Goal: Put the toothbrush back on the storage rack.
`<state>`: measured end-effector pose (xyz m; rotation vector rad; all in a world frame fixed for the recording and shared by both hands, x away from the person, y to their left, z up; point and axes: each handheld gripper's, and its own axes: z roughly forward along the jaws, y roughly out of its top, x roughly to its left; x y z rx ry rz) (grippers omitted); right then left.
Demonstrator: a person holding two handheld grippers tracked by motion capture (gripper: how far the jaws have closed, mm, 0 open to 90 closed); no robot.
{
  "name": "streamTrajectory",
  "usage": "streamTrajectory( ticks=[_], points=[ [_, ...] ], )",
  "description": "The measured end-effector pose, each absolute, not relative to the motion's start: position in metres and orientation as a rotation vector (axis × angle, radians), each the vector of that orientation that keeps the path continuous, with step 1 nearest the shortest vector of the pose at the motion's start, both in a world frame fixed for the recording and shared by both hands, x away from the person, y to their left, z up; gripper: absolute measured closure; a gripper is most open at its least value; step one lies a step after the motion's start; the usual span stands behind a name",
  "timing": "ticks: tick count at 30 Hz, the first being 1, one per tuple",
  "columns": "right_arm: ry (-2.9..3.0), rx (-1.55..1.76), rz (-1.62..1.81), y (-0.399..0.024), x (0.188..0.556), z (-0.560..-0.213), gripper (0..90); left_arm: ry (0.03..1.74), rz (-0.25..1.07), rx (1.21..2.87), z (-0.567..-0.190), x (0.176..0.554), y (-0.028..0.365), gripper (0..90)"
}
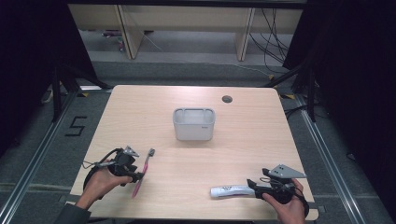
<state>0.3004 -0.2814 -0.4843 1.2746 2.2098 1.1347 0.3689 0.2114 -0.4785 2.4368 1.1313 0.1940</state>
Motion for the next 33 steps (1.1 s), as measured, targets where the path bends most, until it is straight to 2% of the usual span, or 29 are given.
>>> streamTrajectory(
  ticks=[11,26,33],
  points=[
    [2.223,1.282,1.136,-0.281,0.299,-0.483,25.6,1.158,0.114,2.496,-0.475,0.380,0.197,58.4],
    [2.205,1.245,1.127,-0.281,0.300,-0.484,25.6,1.212,0.090,2.520,-0.482,0.392,0.194,64.8],
    [2.209,1.247,1.128,-0.281,0.300,-0.484,25.6,1.185,0.081,2.584,-0.483,0.394,0.186,69.9]
  ],
)
